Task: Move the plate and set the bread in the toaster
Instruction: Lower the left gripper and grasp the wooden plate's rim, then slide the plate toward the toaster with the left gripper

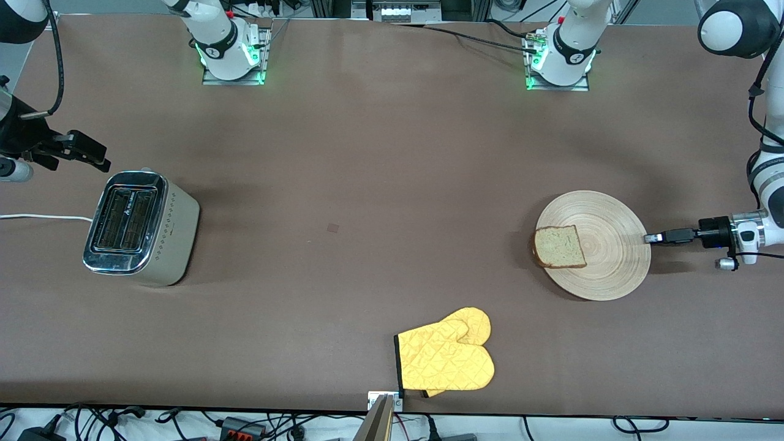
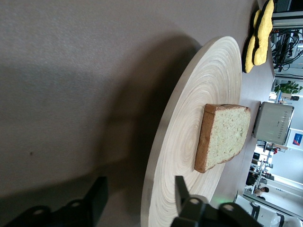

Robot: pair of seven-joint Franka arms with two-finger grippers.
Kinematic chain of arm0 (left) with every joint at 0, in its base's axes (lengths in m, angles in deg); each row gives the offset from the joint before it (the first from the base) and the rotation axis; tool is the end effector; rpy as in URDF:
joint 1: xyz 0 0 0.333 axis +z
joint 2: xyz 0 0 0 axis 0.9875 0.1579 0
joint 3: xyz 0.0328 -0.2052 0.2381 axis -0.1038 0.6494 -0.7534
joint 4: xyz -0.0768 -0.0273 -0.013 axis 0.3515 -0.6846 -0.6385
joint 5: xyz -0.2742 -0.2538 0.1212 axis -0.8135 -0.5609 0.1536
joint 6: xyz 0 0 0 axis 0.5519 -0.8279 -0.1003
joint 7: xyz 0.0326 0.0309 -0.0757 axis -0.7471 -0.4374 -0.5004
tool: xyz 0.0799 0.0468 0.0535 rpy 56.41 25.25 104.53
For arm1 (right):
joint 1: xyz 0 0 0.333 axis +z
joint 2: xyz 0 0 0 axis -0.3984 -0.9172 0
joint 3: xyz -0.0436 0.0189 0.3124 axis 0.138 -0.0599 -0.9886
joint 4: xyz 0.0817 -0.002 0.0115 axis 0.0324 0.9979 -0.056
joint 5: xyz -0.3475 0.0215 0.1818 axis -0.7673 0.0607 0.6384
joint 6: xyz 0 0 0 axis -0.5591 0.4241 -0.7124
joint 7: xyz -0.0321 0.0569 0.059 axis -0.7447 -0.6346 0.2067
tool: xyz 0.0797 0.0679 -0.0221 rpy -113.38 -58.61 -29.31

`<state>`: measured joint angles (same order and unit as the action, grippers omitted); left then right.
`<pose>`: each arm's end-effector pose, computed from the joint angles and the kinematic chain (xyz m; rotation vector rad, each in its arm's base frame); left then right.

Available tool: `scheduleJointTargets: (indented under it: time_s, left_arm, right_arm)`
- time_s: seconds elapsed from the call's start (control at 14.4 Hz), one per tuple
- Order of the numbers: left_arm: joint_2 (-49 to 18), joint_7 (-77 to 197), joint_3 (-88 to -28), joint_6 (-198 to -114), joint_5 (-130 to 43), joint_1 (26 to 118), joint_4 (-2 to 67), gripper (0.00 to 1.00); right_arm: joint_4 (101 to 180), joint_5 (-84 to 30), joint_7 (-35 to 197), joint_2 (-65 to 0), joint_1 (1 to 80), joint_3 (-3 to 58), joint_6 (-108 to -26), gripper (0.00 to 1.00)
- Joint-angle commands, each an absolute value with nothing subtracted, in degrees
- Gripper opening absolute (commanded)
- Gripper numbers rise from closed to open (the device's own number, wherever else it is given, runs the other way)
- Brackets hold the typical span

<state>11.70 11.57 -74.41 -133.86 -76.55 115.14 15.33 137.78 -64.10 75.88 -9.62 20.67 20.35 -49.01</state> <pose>0.5823 0.2949 0.1274 2.1671 0.1896 -0.1185 0.5681 -0.0140 0.5800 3.1325 -0.0370 0.0219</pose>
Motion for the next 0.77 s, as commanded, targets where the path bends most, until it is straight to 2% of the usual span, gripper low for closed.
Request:
scheduleJointTargets:
  time_s: [0.0, 0.07, 0.21, 0.28, 0.49, 0.7]
  left_arm:
    - [11.53, 10.06, -74.24, -134.62, -77.76, 114.06, 16.09, 0.5]
    - [11.53, 9.1, -74.24, -134.53, -77.76, 113.62, 16.18, 0.43]
    - [11.7, 7.77, -74.24, -134.53, -77.24, 113.44, 16.09, 0.18]
    - [11.62, 7.77, -74.32, -134.53, -77.23, 113.18, 16.09, 0.09]
    - [11.53, 7.77, -74.33, -134.18, -77.14, 113.26, 16.09, 0.02]
    - [10.83, 7.69, -74.15, -132.61, -76.97, 113.17, 15.48, 0.02]
  right_arm:
    - [137.31, -64.46, 76.16, -9.71, 20.75, 20.17, -48.79, 1.0]
    - [137.31, -64.46, 76.16, -9.71, 20.75, 20.17, -48.88, 1.0]
    - [137.31, -64.45, 76.16, -9.71, 20.75, 20.17, -48.79, 1.0]
    - [137.31, -64.46, 76.16, -9.71, 20.84, 20.17, -48.96, 1.0]
    - [137.31, -64.54, 76.16, -9.71, 20.84, 20.08, -48.97, 1.0]
    - [137.31, -64.72, 76.24, -9.71, 20.93, 20.09, -49.23, 1.0]
